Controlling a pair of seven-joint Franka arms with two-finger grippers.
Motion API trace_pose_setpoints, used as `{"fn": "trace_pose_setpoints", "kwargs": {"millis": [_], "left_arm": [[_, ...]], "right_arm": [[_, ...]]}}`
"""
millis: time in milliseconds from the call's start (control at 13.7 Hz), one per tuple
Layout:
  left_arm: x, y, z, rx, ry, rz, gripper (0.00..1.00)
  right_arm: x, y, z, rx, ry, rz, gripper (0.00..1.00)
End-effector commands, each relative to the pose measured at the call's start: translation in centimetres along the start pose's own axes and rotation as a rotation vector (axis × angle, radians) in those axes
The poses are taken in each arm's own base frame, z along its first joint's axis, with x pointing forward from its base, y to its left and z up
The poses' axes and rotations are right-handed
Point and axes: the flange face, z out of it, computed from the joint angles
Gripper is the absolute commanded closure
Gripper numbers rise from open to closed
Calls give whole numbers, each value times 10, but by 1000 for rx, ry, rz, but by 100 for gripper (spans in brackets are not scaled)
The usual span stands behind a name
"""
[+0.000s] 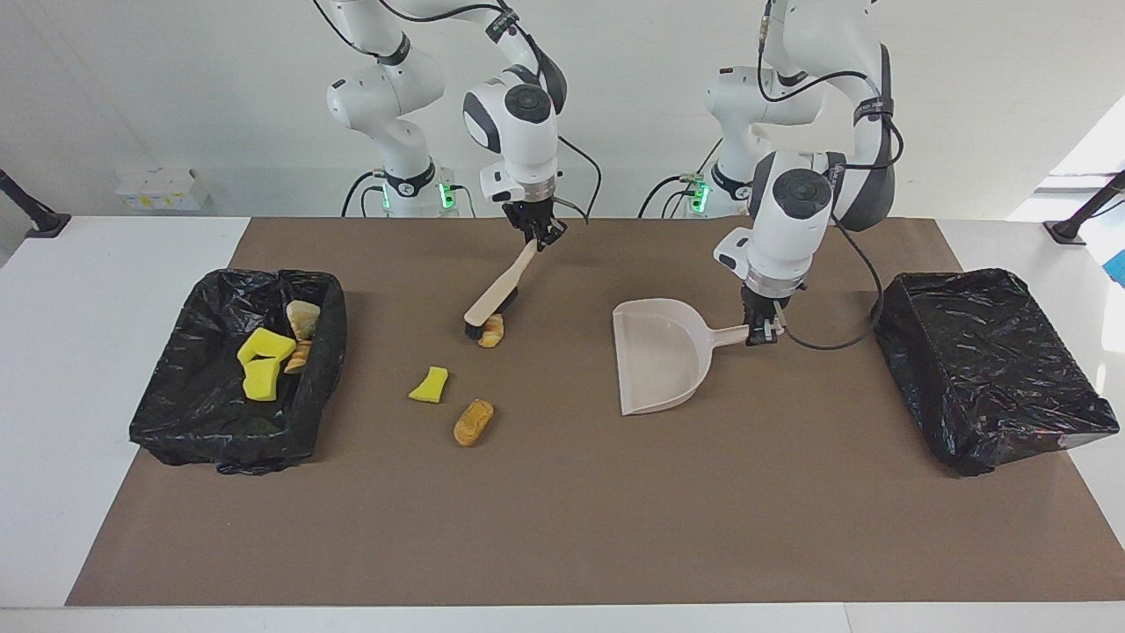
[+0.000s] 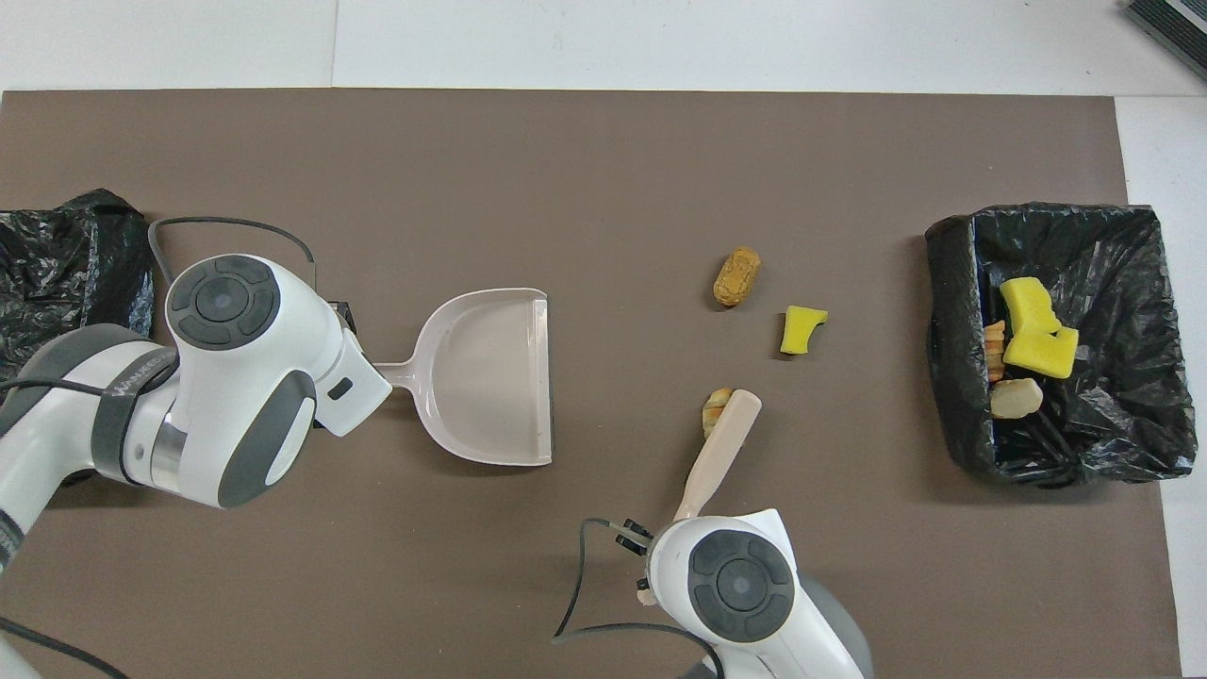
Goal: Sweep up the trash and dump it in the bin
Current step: 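Drag the dustpan toward the left bin while the right gripper grasps the brush, then sweep the tan chunk into the dustpan with the right gripper's brush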
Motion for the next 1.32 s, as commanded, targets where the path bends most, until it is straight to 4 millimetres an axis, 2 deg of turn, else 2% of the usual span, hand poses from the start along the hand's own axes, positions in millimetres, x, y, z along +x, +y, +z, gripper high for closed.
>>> {"fn": "trace_pose_setpoints", "kwargs": {"millis": [0,146,220,439,512,659,805,951,1024,1244], "left_arm": [[4,8,4,38,-4,-27,100],[5,6,6,45,1,-94,100],[9,7,5,45,1,-90,100],[12,9,5,45,0,-82,100],[15,11,6,44,0,-76,100],[15,11,6,48,-9,-59,100],[21,22,10,55,-57,-7,100],[25,36,14,49,-70,16,100],[23,39,13,52,-69,13,100],[24,44,17,53,-66,11,100]], "right_arm": [[-23,-23,-6,64,-68,-176,100],[-44,-38,-15,85,-79,-324,100],[-45,-43,-19,98,-72,-371,100],[-38,-81,-40,147,-63,-414,100],[-37,-82,-42,152,-61,-412,100],[-33,-71,-39,90,-77,-435,100],[-33,-58,-35,2,-72,-463,100],[-30,-39,-28,-55,-101,-421,100],[-23,-31,-27,-97,-111,-405,100],[-20,-16,-22,-157,-87,-407,100]]}}
